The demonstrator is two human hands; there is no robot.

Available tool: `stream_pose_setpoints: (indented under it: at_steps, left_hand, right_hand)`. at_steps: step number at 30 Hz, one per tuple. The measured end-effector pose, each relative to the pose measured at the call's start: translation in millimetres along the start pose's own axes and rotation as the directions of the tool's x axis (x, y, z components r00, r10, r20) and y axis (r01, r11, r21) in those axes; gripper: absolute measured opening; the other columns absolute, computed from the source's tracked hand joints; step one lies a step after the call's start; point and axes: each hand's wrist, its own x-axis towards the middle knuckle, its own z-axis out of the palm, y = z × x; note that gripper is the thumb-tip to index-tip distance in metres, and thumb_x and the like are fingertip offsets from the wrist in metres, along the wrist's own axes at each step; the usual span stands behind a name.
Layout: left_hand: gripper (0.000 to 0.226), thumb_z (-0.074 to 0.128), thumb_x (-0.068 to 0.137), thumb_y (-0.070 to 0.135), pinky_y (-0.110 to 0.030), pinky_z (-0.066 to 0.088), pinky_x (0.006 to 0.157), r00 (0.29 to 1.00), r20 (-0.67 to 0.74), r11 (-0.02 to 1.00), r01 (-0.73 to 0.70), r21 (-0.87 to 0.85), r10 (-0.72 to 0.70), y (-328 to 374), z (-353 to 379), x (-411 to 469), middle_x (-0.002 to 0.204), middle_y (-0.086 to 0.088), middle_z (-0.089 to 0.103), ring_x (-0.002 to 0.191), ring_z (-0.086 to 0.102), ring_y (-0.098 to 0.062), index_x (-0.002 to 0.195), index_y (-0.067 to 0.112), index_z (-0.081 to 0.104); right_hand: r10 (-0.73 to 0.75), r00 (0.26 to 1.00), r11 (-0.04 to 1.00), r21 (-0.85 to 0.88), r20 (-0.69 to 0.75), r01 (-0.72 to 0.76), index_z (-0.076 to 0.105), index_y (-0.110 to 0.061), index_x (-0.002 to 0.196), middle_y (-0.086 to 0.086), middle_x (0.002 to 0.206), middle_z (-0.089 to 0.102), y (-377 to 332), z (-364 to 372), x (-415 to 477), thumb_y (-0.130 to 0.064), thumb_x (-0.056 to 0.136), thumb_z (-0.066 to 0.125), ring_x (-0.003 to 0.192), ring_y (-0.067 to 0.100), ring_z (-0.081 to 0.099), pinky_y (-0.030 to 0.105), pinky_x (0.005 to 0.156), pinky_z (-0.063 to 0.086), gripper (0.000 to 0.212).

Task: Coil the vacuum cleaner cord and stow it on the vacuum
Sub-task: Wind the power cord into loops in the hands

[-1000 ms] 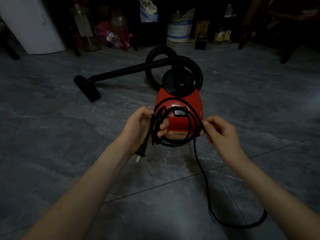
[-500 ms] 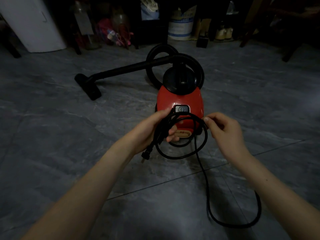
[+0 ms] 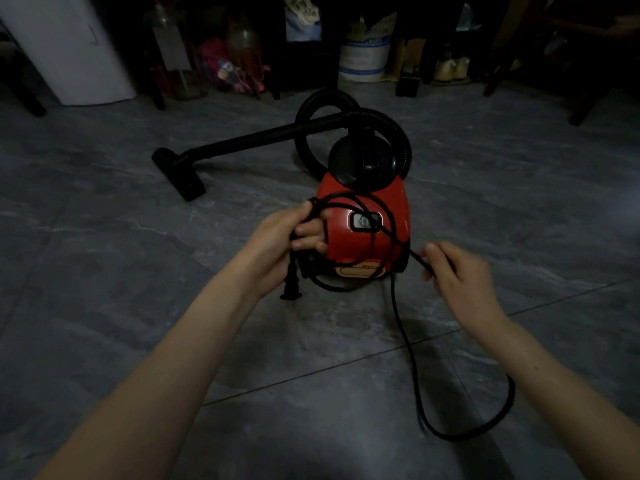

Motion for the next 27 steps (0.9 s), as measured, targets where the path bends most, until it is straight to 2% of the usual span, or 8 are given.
stream_pose_setpoints:
  at_steps: [2,4,7,11,16,21,24,27]
  left_hand:
    - [0.035,0.030,0.102,0.022,-0.015,0.042,0.048,0.998,-0.059,0.991,-0.043,-0.129,0.035,8,-8,3,0.047,0.010,0.030,0.033,0.026,-0.002,0.087,0.001,0.054]
    - [0.038,0.030,0.102,0.024,-0.015,0.041,0.045,0.992,-0.112,0.959,-0.078,-0.274,0.049,14,-16,6,0.045,0.009,0.031,0.032,0.027,-0.003,0.083,0.001,0.053]
    - [0.040,0.031,0.102,0.026,-0.014,0.039,0.043,0.972,-0.219,0.874,-0.176,-0.453,0.082,23,-29,9,0.043,0.008,0.033,0.032,0.027,-0.005,0.081,0.001,0.052]
    - [0.038,0.031,0.103,0.026,-0.016,0.042,0.044,0.935,-0.319,0.898,-0.266,-0.350,0.152,20,-33,9,0.045,0.007,0.033,0.034,0.028,-0.005,0.085,0.001,0.053]
    - [0.033,0.030,0.103,0.026,-0.018,0.040,0.060,0.921,-0.348,0.923,-0.277,-0.266,0.176,5,-20,14,0.047,0.007,0.037,0.037,0.031,-0.004,0.088,0.006,0.052]
    - [0.034,0.033,0.102,0.030,-0.018,0.041,0.057,0.922,-0.348,0.949,-0.248,-0.195,0.169,-1,-6,13,0.046,0.007,0.037,0.037,0.033,-0.003,0.085,0.007,0.052]
    - [0.025,0.035,0.101,0.016,-0.020,0.047,0.051,0.946,-0.285,0.959,-0.212,-0.187,0.153,-5,0,9,0.051,0.005,0.035,0.040,0.033,-0.005,0.083,0.007,0.050]
    - [0.021,0.031,0.097,0.008,-0.022,0.046,0.057,0.975,-0.197,0.973,-0.139,-0.183,0.102,-6,4,5,0.055,0.003,0.038,0.045,0.034,-0.008,0.085,0.007,0.049]
  right_hand:
    - [-0.003,0.999,1.000,-0.028,0.040,0.004,0.059,-0.010,0.077,-0.003,0.057,0.058,9,0,-7,-0.033,0.096,0.045,0.055,0.007,0.057,0.020,0.052,0.040,0.033]
    - [-0.007,0.992,0.995,-0.103,0.123,0.020,0.059,-0.014,0.085,-0.002,0.058,0.058,16,-1,-15,-0.033,0.095,0.051,0.054,0.010,0.058,0.023,0.051,0.042,0.022]
    - [-0.029,0.975,0.968,-0.239,0.222,0.083,0.060,-0.015,0.090,-0.004,0.057,0.057,31,-1,-31,-0.027,0.093,0.056,0.056,0.013,0.057,0.019,0.047,0.037,0.013]
    - [0.068,0.987,0.985,-0.170,0.146,-0.043,0.061,-0.015,0.083,0.007,0.057,0.060,36,5,-37,-0.023,0.095,0.052,0.063,0.018,0.058,0.021,0.049,0.039,0.017]
    - [0.118,0.990,0.991,-0.065,0.072,-0.114,0.060,-0.025,0.094,-0.006,0.058,0.056,7,17,-22,-0.021,0.101,0.042,0.051,0.007,0.052,0.018,0.050,0.037,0.019]
    - [-0.132,0.979,0.923,-0.343,0.153,0.178,0.065,-0.012,0.098,0.006,0.078,0.066,-21,18,-19,-0.027,0.095,0.044,0.067,0.023,0.063,0.038,0.060,0.052,0.026]
    - [-0.267,0.920,0.805,-0.458,0.285,0.376,0.065,-0.010,0.110,0.005,0.082,0.062,-35,18,-19,-0.030,0.087,0.040,0.059,0.024,0.062,0.034,0.048,0.052,0.039]
    - [-0.384,0.843,0.714,-0.459,0.376,0.529,0.065,-0.004,0.115,0.004,0.081,0.060,-47,13,-18,-0.026,0.084,0.041,0.052,0.020,0.058,0.027,0.042,0.048,0.045]
